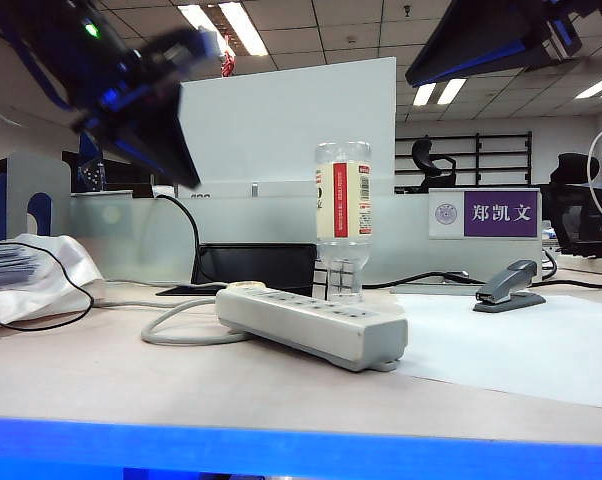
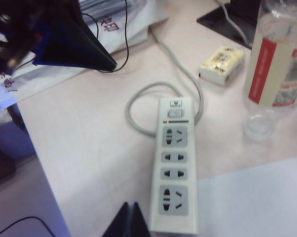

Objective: Press the button on the power strip.

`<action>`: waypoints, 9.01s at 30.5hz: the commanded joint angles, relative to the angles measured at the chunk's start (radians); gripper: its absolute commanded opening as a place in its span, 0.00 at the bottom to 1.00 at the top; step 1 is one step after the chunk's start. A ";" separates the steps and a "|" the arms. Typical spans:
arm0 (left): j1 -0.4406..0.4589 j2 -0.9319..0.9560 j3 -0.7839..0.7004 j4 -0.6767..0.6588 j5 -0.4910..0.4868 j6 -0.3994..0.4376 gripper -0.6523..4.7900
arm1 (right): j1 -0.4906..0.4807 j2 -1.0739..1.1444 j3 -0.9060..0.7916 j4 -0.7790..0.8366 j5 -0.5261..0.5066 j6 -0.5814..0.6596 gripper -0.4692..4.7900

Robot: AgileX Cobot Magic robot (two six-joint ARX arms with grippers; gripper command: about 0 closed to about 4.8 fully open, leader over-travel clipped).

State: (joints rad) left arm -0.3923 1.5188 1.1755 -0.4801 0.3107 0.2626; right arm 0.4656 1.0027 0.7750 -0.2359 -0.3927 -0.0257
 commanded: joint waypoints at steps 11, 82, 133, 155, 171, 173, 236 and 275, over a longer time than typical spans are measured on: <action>-0.027 0.161 0.113 0.034 0.003 0.105 0.11 | 0.000 -0.003 0.002 -0.026 -0.002 0.038 0.10; -0.087 0.578 0.529 -0.318 -0.063 0.186 0.11 | 0.000 0.002 0.002 -0.044 -0.001 0.025 0.10; -0.080 0.158 0.370 -0.306 0.049 0.182 0.11 | -0.002 -0.156 0.002 0.039 0.088 0.051 0.10; -0.079 -0.768 -0.355 0.076 -0.183 -0.077 0.11 | -0.004 -0.679 -0.018 -0.125 0.316 0.086 0.10; -0.079 -1.401 -0.649 0.069 -0.307 -0.333 0.11 | 0.000 -1.000 -0.164 -0.252 0.432 0.205 0.10; -0.080 -1.474 -0.686 0.071 -0.329 -0.359 0.11 | 0.001 -1.000 -0.181 -0.239 0.425 0.209 0.10; -0.080 -1.517 -1.166 0.376 -0.062 -0.443 0.11 | 0.001 -1.001 -0.766 0.208 0.216 0.336 0.10; 0.440 -1.517 -1.166 0.369 -0.023 -0.442 0.11 | -0.003 -1.001 -0.766 0.208 0.215 0.336 0.10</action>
State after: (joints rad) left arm 0.0414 0.0032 0.0082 -0.1165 0.2943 -0.1841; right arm 0.4622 0.0029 0.0101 -0.0490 -0.1791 0.3138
